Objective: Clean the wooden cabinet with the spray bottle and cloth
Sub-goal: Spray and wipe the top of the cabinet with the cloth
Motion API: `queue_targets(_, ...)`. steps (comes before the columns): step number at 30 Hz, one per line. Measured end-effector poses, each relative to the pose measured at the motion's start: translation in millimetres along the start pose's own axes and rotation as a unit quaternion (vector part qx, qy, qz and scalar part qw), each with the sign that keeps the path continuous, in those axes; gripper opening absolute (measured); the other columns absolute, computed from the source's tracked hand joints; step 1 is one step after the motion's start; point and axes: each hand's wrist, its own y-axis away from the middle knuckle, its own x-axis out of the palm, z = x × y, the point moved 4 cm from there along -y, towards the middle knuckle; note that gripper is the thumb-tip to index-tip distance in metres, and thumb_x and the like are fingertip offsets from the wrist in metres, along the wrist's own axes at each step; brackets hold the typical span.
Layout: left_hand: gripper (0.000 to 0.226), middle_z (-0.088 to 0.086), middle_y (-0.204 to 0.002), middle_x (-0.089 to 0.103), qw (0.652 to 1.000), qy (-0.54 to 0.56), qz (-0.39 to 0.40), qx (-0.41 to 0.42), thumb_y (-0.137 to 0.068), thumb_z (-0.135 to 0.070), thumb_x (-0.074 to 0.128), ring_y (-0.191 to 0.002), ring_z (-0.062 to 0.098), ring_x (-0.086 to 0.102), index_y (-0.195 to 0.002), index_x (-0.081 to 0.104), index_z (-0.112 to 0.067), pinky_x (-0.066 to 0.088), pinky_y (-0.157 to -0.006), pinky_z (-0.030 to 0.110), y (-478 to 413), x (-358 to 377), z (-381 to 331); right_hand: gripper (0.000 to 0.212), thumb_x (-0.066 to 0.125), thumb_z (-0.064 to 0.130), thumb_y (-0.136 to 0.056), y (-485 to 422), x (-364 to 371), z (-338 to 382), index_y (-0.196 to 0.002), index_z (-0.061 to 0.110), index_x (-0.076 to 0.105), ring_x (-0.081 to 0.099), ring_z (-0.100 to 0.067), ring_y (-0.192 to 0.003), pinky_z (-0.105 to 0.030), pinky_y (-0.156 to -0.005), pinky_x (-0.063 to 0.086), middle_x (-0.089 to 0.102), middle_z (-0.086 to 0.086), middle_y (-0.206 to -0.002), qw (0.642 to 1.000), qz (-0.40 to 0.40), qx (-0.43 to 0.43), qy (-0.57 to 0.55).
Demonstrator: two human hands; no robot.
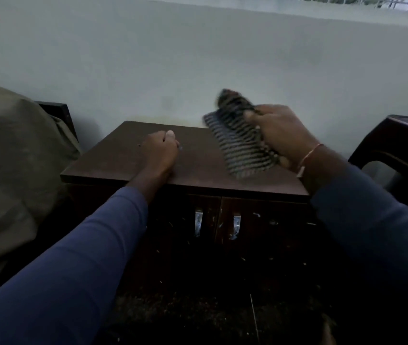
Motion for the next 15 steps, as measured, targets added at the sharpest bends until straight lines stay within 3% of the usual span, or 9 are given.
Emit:
queue_targets(2, 0.043, -0.003, -0.059, 0.054, 1.0, 0.003, 0.005, -0.008, -0.099, -0.021, 0.044, -0.077, 0.029, 0.062, -0.058, 0.057, -0.018, 0.045, -0.072, 0.034, -2, 4, 0, 0.017, 0.06, 0.013, -0.093, -15, -27, -24, -0.084, 0.002, 0.069, 0.06, -0.022, -0.07, -0.034, -0.065, 0.049, 0.065, -0.015, -0.083, 0.996, -0.048, 0.064, 0.035)
queue_targets(4, 0.039, 0.004, -0.063, 0.057, 1.0, -0.001, 0.002, -0.009, -0.099, -0.02, 0.045, -0.082, 0.032, 0.064, -0.065, 0.062, -0.014, 0.046, -0.074, 0.035, -4, 4, -1, 0.019, 0.06, 0.01, -0.093, -28, -43, -44, -0.093, -0.008, 0.067, 0.062, -0.023, -0.074, -0.036, -0.067, 0.052, 0.064, -0.017, -0.085, 0.991, -0.068, 0.113, -0.007)
queue_targets(7, 0.036, 0.009, -0.074, 0.062, 1.0, -0.022, 0.004, 0.007, -0.1, -0.022, 0.045, -0.087, 0.034, 0.063, -0.072, 0.066, -0.012, 0.046, -0.079, 0.037, -3, 3, 0, 0.024, 0.06, 0.009, -0.093, -30, -60, -57, -0.099, -0.013, 0.065, 0.065, -0.021, -0.065, -0.032, -0.064, 0.054, 0.066, -0.022, -0.086, 0.989, -0.071, 0.125, 0.03)
queue_targets(8, 0.036, 0.011, -0.078, 0.065, 0.999, -0.031, 0.004, 0.012, -0.099, -0.023, 0.045, -0.088, 0.034, 0.063, -0.073, 0.066, -0.013, 0.047, -0.08, 0.038, -3, 4, 1, 0.023, 0.061, 0.011, -0.092, -31, -63, -59, -0.097, -0.011, 0.066, 0.068, -0.024, -0.071, -0.035, -0.07, 0.056, 0.068, -0.024, -0.091, 0.989, -0.059, 0.126, 0.041)
queue_targets(10, 0.036, 0.013, -0.082, 0.068, 0.999, -0.039, 0.005, 0.014, -0.099, -0.025, 0.045, -0.088, 0.033, 0.063, -0.072, 0.067, -0.014, 0.048, -0.081, 0.039, -3, 4, 2, 0.02, 0.063, 0.017, -0.091, -30, -70, -54, -0.093, -0.001, 0.071, 0.069, -0.03, -0.083, -0.038, -0.079, 0.055, 0.071, -0.022, -0.093, 0.987, -0.059, 0.081, 0.122)
queue_targets(13, 0.039, 0.012, -0.076, 0.067, 0.999, -0.032, 0.015, 0.007, -0.096, -0.031, 0.044, -0.083, 0.034, 0.065, -0.072, 0.067, -0.011, 0.052, -0.08, 0.041, -4, 5, 3, 0.021, 0.064, 0.03, -0.088, -19, -68, -30, -0.089, 0.011, 0.074, 0.066, -0.028, -0.08, -0.027, -0.064, 0.042, 0.069, -0.012, -0.077, 0.916, -0.123, -0.076, 0.374)
queue_targets(15, 0.044, 0.016, -0.078, 0.069, 0.999, -0.022, 0.027, -0.007, -0.087, -0.039, 0.04, -0.083, 0.036, 0.065, -0.074, 0.068, -0.008, 0.053, -0.081, 0.045, -3, 6, 1, 0.021, 0.068, 0.036, -0.084, -8, -46, -33, -0.088, 0.017, 0.075, 0.066, -0.022, -0.076, -0.025, -0.058, 0.044, 0.068, -0.002, -0.074, 0.91, -0.054, -0.099, 0.4)
